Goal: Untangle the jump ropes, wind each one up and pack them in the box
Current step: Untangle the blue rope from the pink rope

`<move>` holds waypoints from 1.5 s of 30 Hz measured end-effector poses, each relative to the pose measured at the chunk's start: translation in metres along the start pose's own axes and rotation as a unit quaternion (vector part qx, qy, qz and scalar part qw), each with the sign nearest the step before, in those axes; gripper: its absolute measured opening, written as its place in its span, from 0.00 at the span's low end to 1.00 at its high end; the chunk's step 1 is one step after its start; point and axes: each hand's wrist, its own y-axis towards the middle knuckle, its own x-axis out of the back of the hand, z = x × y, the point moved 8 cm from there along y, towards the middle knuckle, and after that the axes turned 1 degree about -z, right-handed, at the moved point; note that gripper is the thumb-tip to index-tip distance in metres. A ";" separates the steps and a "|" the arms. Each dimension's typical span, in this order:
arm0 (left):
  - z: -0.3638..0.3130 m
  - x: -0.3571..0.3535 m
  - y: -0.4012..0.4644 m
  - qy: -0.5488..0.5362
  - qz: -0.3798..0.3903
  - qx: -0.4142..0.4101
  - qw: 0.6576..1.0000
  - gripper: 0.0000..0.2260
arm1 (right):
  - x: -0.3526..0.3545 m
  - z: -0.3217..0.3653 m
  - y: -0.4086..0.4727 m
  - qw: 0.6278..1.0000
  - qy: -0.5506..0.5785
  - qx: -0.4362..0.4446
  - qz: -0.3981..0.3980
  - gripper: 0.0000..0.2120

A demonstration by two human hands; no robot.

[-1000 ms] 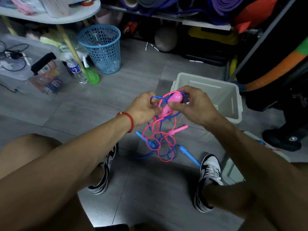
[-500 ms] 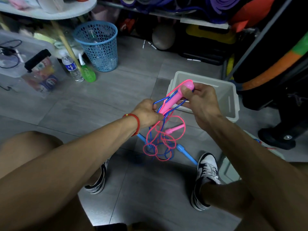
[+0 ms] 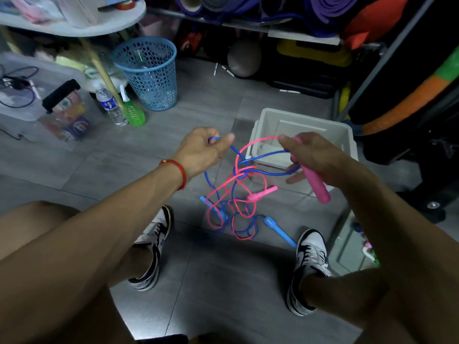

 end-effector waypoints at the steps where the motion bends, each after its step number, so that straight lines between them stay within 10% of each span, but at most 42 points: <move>1: -0.004 0.003 0.000 -0.017 -0.008 0.001 1.000 0.20 | 0.003 -0.009 0.003 1.000 -0.016 -0.023 0.000 0.17; 5: -0.016 0.006 -0.003 -0.133 0.003 -0.004 0.991 0.16 | 0.001 -0.030 0.009 0.982 -0.179 -0.052 0.027 0.13; 9: -0.022 -0.003 -0.008 -0.168 0.028 -0.006 0.985 0.15 | -0.002 -0.013 0.009 0.885 -0.461 0.058 -0.026 0.26; 15: -0.039 -0.011 -0.012 -0.119 0.066 -0.044 0.990 0.15 | -0.066 0.033 -0.018 0.911 -0.253 0.324 0.036 0.13; 24: -0.039 0.042 -0.006 -0.171 -0.070 -0.035 0.982 0.14 | -0.052 0.005 0.023 0.956 -0.210 0.198 0.053 0.04; 29: -0.013 0.056 -0.002 0.014 -0.100 0.021 0.995 0.13 | -0.058 0.008 0.017 0.975 -0.094 0.150 0.133 0.05; 36: 0.002 0.046 -0.004 0.282 0.074 -0.014 0.956 0.14 | -0.056 0.032 -0.006 0.966 -0.023 0.180 0.186 0.04; 45: -0.019 -0.004 -0.024 0.070 0.189 -0.094 0.975 0.10 | -0.067 0.045 -0.022 0.939 -0.063 0.200 0.272 0.05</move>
